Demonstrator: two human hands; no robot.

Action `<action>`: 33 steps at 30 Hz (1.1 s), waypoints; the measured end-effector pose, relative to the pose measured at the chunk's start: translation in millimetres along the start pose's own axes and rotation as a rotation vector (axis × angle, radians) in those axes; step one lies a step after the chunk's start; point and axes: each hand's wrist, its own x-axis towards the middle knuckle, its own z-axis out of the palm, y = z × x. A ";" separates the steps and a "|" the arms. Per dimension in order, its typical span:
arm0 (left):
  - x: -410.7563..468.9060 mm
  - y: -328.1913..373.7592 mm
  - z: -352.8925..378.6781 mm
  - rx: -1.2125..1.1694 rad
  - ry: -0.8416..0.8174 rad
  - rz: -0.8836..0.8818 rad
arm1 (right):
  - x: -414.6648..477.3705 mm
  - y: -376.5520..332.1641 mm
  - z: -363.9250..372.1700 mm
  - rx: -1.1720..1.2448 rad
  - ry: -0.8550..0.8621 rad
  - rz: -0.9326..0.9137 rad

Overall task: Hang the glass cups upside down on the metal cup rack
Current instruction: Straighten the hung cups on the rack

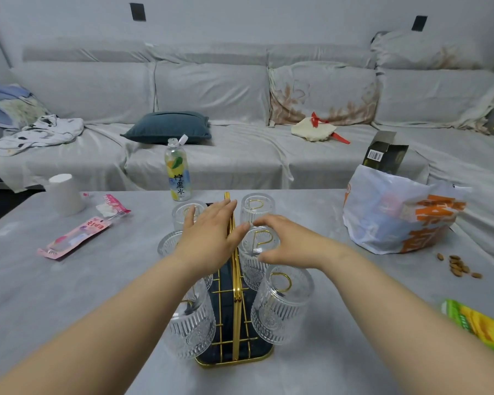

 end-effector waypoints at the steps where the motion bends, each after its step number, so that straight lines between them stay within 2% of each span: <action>1: -0.2 -0.2 -0.5 -0.003 -0.001 0.003 | 1.3 -1.2 2.5 0.006 -0.009 0.016; 8: -2.0 0.6 4.6 0.025 0.032 -0.003 | 14.3 -6.4 20.0 -0.107 0.036 0.080; 19: -2.4 0.8 7.1 0.027 0.038 -0.006 | 16.4 9.1 5.9 0.042 0.065 0.096; 33: -2.8 1.3 5.9 0.008 0.024 -0.013 | 11.3 9.1 7.7 0.045 0.052 0.074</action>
